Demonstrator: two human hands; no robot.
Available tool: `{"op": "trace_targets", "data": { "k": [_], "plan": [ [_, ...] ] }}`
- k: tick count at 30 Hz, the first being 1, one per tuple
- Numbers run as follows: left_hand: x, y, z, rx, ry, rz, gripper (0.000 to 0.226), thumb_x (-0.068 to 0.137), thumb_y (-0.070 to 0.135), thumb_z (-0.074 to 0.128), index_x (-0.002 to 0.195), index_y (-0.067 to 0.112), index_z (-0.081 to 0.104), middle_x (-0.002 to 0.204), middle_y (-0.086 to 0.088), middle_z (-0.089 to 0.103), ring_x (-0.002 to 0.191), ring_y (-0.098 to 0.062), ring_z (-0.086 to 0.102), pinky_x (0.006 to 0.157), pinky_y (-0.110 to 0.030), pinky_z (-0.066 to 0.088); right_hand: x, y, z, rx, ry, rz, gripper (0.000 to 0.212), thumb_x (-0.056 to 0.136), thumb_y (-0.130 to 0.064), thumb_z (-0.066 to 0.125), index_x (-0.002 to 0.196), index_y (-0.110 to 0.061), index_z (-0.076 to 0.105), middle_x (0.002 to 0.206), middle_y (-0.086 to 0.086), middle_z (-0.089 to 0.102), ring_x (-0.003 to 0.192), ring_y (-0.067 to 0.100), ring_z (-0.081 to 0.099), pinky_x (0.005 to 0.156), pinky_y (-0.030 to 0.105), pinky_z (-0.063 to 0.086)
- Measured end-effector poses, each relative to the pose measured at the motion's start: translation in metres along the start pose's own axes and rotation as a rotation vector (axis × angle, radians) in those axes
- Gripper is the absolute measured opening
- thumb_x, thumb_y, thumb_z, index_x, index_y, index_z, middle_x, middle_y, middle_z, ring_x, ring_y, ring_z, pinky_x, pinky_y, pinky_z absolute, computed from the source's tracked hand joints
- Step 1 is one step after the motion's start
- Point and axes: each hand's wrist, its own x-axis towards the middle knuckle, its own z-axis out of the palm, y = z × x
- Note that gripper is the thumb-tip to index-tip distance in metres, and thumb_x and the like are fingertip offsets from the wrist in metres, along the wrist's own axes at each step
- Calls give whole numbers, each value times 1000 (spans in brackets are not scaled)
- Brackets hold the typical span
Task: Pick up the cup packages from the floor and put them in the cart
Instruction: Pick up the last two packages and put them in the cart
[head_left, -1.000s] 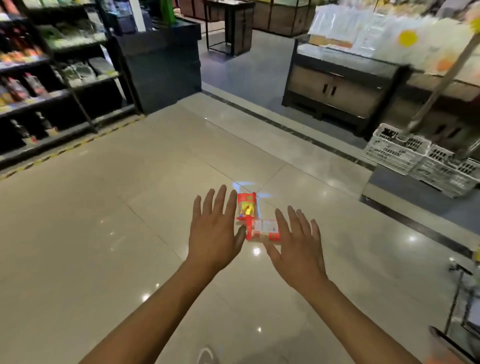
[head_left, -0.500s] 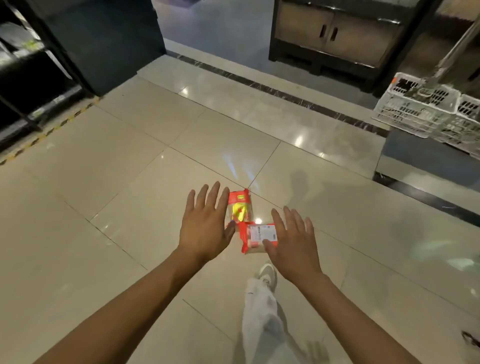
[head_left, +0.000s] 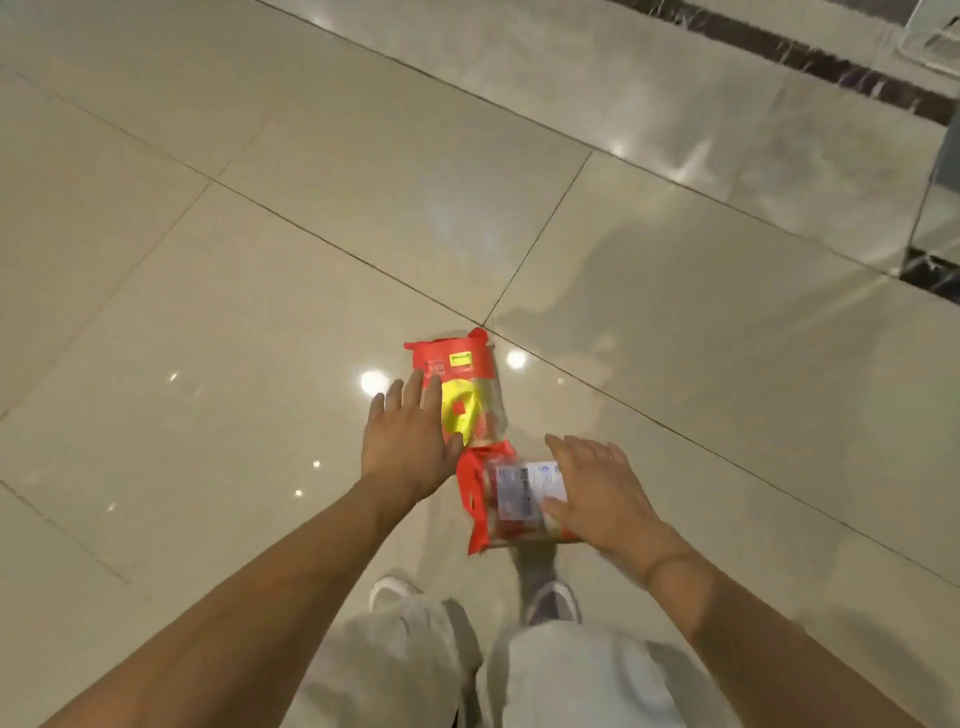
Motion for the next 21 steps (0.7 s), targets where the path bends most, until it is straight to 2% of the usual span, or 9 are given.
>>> {"op": "trace_targets", "data": {
  "k": [3,5,9,11,13,16,17,19,21],
  "plan": [
    [68,-21,83,-264,-72,-140,83,90,56,54,157,15,27,161,-13,34,145,-36,35,116,-50,35,74,29,63,-1,-98,-93,85,93,-49,62,162,-23,20,164,6,33,148,26,33,121,40,22],
    [106,-36,131,-435,-117,-218,88,78,62,57,150,16,38,151,-12,47,136,-37,44,109,-52,42,116,40,98,-37,-150,-148,85,90,-47,65,160,-23,24,160,8,38,145,28,37,121,39,24],
    [176,-61,217,-785,-122,-388,83,57,73,69,123,24,59,125,-8,66,114,-33,64,96,-52,54,176,49,153,-130,-208,-237,90,80,-48,75,155,-24,30,136,8,56,126,29,51,111,42,34],
    [205,-64,238,-965,-72,-467,95,43,85,79,113,24,61,111,-4,71,101,-30,71,86,-49,61,192,50,167,-137,-273,-235,95,77,-46,78,155,-25,28,125,10,60,115,31,55,101,40,40],
    [219,-58,241,-1093,-71,-541,98,45,72,89,115,13,55,104,-3,69,93,-27,70,79,-41,60,204,49,174,-103,-323,-214,93,75,-44,81,151,-23,31,124,11,60,114,32,57,94,39,43],
    [224,-50,233,-1175,-83,-580,74,52,50,96,106,7,67,92,-10,77,74,-26,74,62,-37,60,206,47,172,-64,-348,-186,82,77,-42,82,143,-18,40,128,11,57,119,32,54,94,41,47],
    [221,-53,231,-1168,-58,-596,71,49,49,95,103,10,70,90,-10,77,72,-26,75,64,-39,63,200,49,166,-54,-337,-168,78,76,-44,82,139,-18,42,127,9,55,119,31,53,93,41,48],
    [205,-63,218,-1137,7,-655,84,40,55,90,110,13,66,94,-8,75,77,-27,74,73,-45,64,175,59,146,-23,-257,-110,74,72,-50,79,131,-21,45,123,4,52,115,26,50,88,39,47],
    [175,-78,184,-1114,87,-713,89,46,54,90,119,13,59,103,-9,72,84,-29,72,80,-49,63,138,72,111,67,-116,-10,69,67,-50,74,125,-26,44,117,-2,51,109,21,49,82,37,47]
  ]
}}
